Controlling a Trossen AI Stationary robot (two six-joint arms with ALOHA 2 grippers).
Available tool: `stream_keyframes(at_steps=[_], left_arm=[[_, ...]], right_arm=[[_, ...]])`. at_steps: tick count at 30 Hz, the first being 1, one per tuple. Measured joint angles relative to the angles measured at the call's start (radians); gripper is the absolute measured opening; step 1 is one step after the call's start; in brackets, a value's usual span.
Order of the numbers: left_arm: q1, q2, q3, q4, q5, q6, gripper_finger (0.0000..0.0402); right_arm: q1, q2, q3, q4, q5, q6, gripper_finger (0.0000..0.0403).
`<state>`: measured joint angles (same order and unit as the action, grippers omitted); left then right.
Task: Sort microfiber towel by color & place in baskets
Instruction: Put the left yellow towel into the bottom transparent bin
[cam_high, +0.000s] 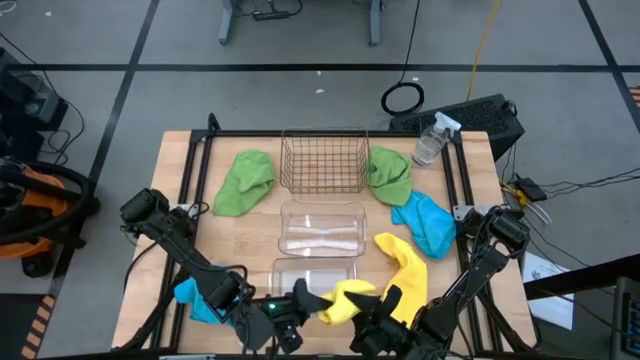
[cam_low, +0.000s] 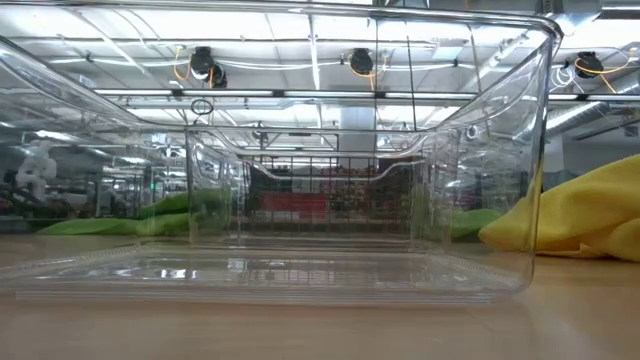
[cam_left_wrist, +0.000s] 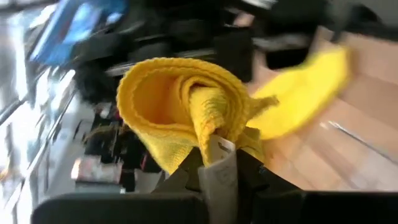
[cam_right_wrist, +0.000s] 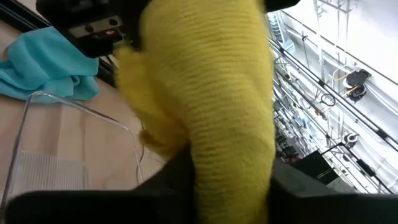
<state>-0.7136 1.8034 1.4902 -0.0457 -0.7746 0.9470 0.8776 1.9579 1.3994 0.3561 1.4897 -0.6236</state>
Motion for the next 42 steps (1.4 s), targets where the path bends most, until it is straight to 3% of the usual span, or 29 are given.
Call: stream_keyframes(at_steps=[4,13,20,26,32,34,36,39,42], left_arm=[[0.001,-0.001,0.000,0.077,-0.069,-0.042,0.0065],[-0.047,0.000,0.000,0.088,-0.245,-0.272,0.0202],[-0.142,-0.001,0.000,0.083,-0.384,-0.499,0.0316],[-0.183,-0.002,-0.034,0.036,-0.386,-0.699,0.0342],[-0.129,-0.001,-0.159,0.034,-0.382,-0.921,0.0343],[-0.096,0.001,-0.204,0.139,-0.341,-0.975,0.0343],[-0.060,0.000,-0.236,0.315,-0.194,-0.980,0.0343],[-0.018,0.002,-0.284,0.558,-0.010,-0.908,0.0343],[0.020,0.016,-0.308,0.682,0.067,-0.850,0.0343]], right_arm=[[0.000,-0.001,0.000,-0.028,0.002,0.046,0.0017],[0.023,-0.001,0.000,-0.090,-0.036,0.200,0.0007],[0.042,-0.038,0.000,-0.078,-0.056,0.177,0.0005],[0.049,-0.093,0.000,-0.145,-0.119,0.252,0.0005],[0.082,-0.192,0.000,-0.364,-0.226,0.528,0.0003],[0.082,-0.203,0.000,-0.410,-0.262,0.607,0.0003],[0.078,-0.202,-0.002,-0.444,-0.301,0.661,0.0004],[0.062,-0.199,-0.050,-0.430,-0.366,0.728,0.0004],[0.056,-0.194,-0.111,-0.348,-0.368,0.735,0.0005]])
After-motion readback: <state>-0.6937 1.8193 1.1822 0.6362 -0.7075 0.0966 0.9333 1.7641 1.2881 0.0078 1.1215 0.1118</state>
